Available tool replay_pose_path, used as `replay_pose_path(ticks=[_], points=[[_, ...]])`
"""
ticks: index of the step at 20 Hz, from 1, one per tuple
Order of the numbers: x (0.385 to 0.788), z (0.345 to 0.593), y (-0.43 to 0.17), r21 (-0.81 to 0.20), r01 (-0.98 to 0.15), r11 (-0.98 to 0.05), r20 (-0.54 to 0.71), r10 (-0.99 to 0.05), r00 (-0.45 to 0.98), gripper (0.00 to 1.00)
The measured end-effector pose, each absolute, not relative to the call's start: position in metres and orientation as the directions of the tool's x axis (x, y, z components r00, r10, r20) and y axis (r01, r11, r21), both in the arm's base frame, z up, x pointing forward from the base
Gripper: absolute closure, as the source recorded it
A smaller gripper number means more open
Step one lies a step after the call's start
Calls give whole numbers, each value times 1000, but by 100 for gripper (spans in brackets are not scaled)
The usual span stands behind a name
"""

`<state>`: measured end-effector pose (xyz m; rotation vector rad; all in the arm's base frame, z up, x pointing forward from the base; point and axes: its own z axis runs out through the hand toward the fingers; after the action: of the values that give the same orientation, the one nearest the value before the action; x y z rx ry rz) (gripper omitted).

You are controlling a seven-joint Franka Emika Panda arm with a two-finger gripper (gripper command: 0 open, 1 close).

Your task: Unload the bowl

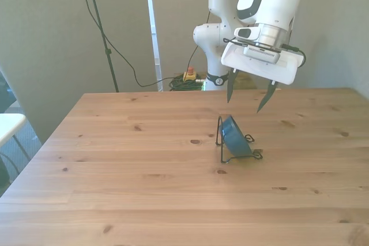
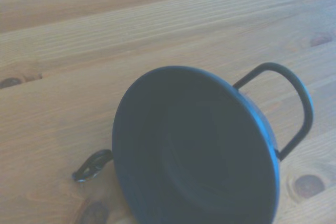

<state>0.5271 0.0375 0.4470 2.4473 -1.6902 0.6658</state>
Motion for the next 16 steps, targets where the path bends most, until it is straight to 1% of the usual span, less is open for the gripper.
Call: replay_pose_path(ticks=[10,16], points=[[559,426,25,-132,-925,-356,412,-868,275,0],[566,416,16,-116,-933,-342,410,-871,268,0]])
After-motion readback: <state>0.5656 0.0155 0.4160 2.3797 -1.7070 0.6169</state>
